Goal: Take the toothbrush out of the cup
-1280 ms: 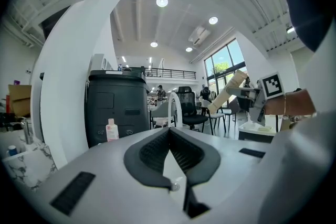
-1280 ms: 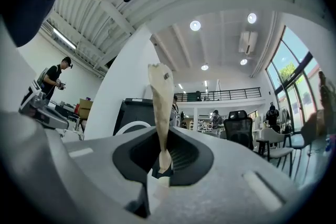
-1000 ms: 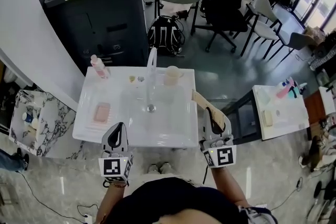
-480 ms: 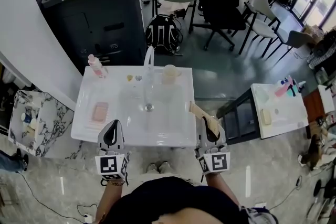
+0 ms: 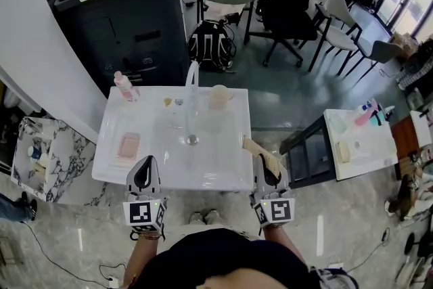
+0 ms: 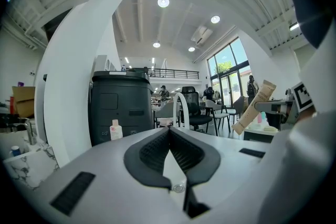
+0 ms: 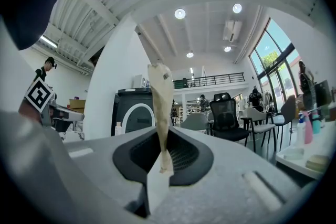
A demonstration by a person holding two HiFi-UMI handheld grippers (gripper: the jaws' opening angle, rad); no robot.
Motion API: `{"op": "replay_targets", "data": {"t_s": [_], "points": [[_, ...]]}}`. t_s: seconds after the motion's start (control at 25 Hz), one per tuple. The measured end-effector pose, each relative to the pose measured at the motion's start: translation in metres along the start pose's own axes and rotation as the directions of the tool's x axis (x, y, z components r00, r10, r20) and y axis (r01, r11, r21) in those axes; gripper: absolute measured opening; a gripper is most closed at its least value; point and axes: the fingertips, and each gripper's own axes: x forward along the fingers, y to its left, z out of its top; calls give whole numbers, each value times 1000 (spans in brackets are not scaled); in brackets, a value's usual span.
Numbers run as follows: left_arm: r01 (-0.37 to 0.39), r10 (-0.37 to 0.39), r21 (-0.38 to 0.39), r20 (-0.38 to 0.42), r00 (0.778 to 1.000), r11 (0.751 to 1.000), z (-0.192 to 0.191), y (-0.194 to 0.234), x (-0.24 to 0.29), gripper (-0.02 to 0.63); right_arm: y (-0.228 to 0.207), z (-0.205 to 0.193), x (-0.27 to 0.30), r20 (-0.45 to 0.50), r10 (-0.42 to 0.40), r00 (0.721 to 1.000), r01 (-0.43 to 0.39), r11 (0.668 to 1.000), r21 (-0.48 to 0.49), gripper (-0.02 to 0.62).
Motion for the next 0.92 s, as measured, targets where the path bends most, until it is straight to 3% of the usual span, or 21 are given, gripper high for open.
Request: {"op": "replay_targets", "data": {"t_s": [0.92], "points": [[-26,26,-7,-21,999,1000,-9,3,-8,3,-4,-9,2,-33,-5,999,4,1000,-5,34]]}}
